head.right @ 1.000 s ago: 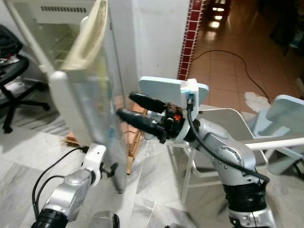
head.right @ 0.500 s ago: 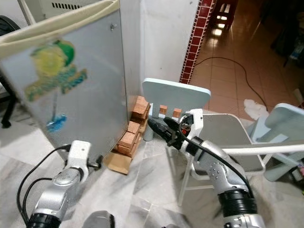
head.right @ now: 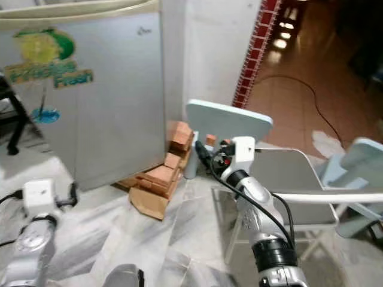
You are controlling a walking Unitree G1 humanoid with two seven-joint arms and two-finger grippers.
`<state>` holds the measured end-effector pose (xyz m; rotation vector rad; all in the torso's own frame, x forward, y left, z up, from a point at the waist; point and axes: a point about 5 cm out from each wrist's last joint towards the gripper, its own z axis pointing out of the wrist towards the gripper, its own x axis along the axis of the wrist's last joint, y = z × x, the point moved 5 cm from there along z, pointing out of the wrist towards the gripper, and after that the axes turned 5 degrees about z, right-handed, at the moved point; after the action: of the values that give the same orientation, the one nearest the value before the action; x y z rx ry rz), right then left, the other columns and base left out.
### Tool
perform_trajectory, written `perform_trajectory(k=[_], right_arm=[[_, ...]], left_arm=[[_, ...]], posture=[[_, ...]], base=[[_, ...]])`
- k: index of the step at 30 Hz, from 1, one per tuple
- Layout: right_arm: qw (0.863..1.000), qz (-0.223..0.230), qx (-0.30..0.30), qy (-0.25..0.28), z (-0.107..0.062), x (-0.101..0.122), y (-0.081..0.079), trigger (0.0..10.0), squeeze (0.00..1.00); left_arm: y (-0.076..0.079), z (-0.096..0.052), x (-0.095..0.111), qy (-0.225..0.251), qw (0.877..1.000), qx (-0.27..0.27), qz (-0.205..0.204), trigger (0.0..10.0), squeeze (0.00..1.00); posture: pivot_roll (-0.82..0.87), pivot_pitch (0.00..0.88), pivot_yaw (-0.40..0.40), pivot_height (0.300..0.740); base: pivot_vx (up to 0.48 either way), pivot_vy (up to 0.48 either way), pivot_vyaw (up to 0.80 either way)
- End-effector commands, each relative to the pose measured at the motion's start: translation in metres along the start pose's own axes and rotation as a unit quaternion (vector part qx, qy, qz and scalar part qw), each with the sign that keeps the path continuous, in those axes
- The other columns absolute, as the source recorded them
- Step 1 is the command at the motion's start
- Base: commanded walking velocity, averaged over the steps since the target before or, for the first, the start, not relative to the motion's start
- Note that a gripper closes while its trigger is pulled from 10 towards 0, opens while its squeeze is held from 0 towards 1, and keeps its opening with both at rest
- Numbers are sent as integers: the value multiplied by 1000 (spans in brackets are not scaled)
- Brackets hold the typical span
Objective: Restocking fridge
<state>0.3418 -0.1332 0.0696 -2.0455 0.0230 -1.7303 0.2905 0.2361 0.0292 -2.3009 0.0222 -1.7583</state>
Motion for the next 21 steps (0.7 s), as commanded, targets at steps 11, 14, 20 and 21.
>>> perform_trajectory(k=[11, 14, 20, 21], right_arm=[[999, -19, -32, 39, 5, 8, 4, 10000, 0], [998, -20, -35, 42, 5, 7, 3, 10000, 0], [998, -21, -42, 45, 4, 6, 4, 10000, 0], [998, -21, -43, 46, 4, 6, 4, 10000, 0]], left_arm=[[19, 18, 44, 82, 995, -50, -2, 10000, 0], [22, 17, 46, 87, 994, -61, -12, 10000, 0], [29, 17, 50, 95, 992, -76, -10, 10000, 0], [31, 16, 51, 97, 992, -79, -9, 10000, 0]], posture=[[107, 0, -28, 740], [106, 0, -26, 740], [107, 0, -26, 740], [107, 0, -25, 740]], base=[[0, 480, -755], [0, 480, 0], [0, 480, 0], [0, 480, 0]])
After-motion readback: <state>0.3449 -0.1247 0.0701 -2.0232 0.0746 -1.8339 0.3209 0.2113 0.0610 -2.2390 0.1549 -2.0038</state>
